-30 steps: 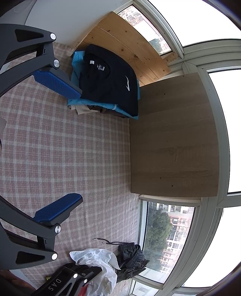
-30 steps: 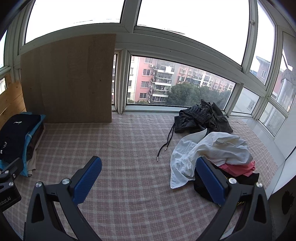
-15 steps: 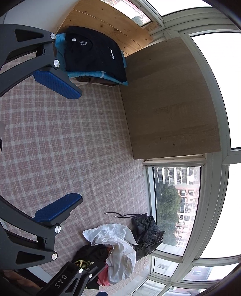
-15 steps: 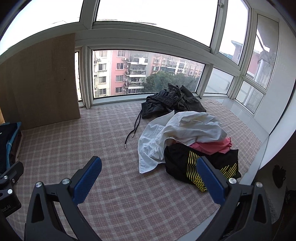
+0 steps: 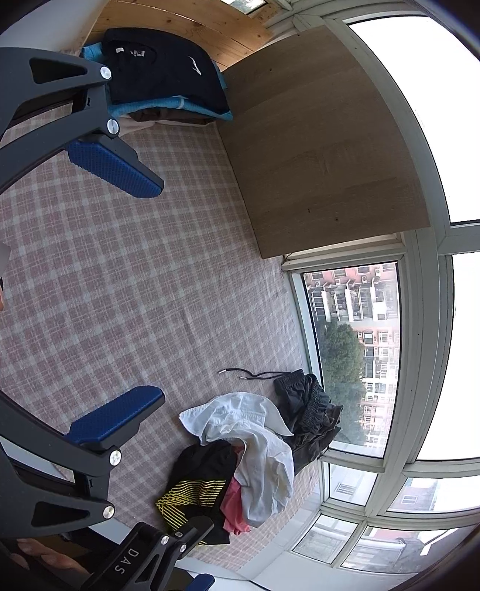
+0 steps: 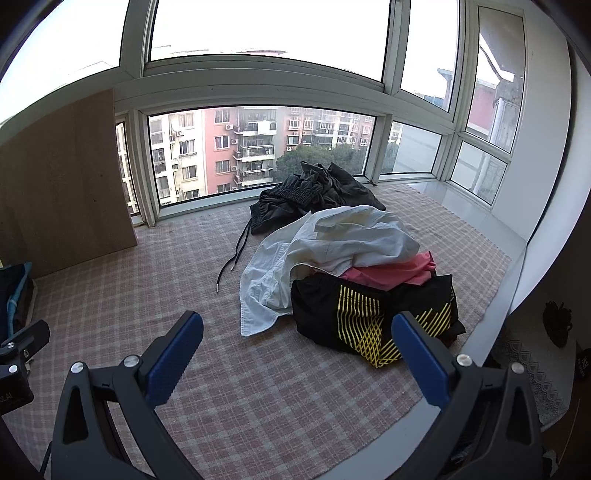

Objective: Fold clothes
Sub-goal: 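Move both grippers toward the pile of loose clothes, then reach the right gripper into the pile and grasp the pink T-shirt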

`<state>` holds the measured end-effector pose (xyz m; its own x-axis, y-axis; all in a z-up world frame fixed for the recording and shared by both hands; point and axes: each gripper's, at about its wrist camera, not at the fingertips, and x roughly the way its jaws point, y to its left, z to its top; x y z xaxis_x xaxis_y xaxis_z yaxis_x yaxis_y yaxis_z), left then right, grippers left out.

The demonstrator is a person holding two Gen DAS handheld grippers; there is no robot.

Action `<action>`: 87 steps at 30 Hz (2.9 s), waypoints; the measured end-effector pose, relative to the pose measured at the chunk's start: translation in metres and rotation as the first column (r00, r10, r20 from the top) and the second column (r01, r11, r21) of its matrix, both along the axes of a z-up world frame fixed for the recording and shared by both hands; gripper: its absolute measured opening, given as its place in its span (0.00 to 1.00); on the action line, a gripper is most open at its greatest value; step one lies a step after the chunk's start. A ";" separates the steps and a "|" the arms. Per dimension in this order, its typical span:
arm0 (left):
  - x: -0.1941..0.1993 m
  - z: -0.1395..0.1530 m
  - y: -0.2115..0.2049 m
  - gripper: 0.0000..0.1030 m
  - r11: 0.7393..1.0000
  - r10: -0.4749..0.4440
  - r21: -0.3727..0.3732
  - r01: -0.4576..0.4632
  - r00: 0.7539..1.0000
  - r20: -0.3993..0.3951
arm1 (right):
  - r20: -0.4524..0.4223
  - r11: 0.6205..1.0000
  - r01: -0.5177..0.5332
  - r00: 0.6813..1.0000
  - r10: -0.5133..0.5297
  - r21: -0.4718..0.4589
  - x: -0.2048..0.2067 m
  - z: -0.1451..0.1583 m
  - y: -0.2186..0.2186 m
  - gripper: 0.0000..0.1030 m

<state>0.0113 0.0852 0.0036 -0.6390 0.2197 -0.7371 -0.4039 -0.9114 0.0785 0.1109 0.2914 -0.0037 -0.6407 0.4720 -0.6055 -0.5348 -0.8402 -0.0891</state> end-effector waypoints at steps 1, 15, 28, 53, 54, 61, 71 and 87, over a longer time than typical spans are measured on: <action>0.000 0.000 0.000 0.99 1.000 0.002 0.005 -0.002 1.000 0.002 | -0.013 1.000 -0.022 1.000 0.021 -0.012 0.003 -0.001 0.007 1.00; -0.007 -0.015 0.036 0.99 0.995 0.097 -0.004 -0.097 0.995 0.006 | -0.150 0.988 0.039 0.987 -0.062 -0.149 0.038 -0.005 0.171 1.00; -0.024 -0.042 0.107 0.99 0.986 0.165 0.006 -0.168 0.977 0.131 | -0.149 0.997 0.003 0.989 -0.016 -0.083 0.029 0.000 0.299 1.00; -0.041 -0.052 0.102 0.99 0.964 0.260 0.015 -0.264 0.955 0.142 | 0.197 0.946 -0.308 0.926 0.322 -0.097 -0.124 -0.073 0.311 1.00; -0.041 -0.052 0.100 0.99 0.962 0.266 0.018 -0.271 0.953 0.146 | 0.183 0.943 -0.322 0.926 0.332 -0.081 -0.124 -0.065 0.311 1.00; -0.045 -0.051 0.095 0.99 0.952 0.295 0.037 -0.303 0.944 0.148 | 0.252 0.896 -0.443 0.868 0.428 0.007 -0.151 -0.043 0.293 1.00; -0.044 -0.056 0.098 0.99 0.956 0.284 0.026 -0.292 0.945 0.162 | 0.335 0.920 -0.389 0.863 0.379 -0.040 -0.119 -0.069 0.322 1.00; -0.050 -0.061 0.123 0.99 0.975 0.209 0.035 -0.221 0.956 0.205 | 0.318 0.931 -0.323 0.877 0.361 -0.167 -0.073 -0.113 0.359 0.99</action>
<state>-0.0391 0.2082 -0.0577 -0.5180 0.1385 -0.8441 -0.1998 -0.9791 -0.0380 0.0376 0.6503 -0.1168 -0.4987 0.1818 -0.8475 -0.1654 -0.9797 -0.1129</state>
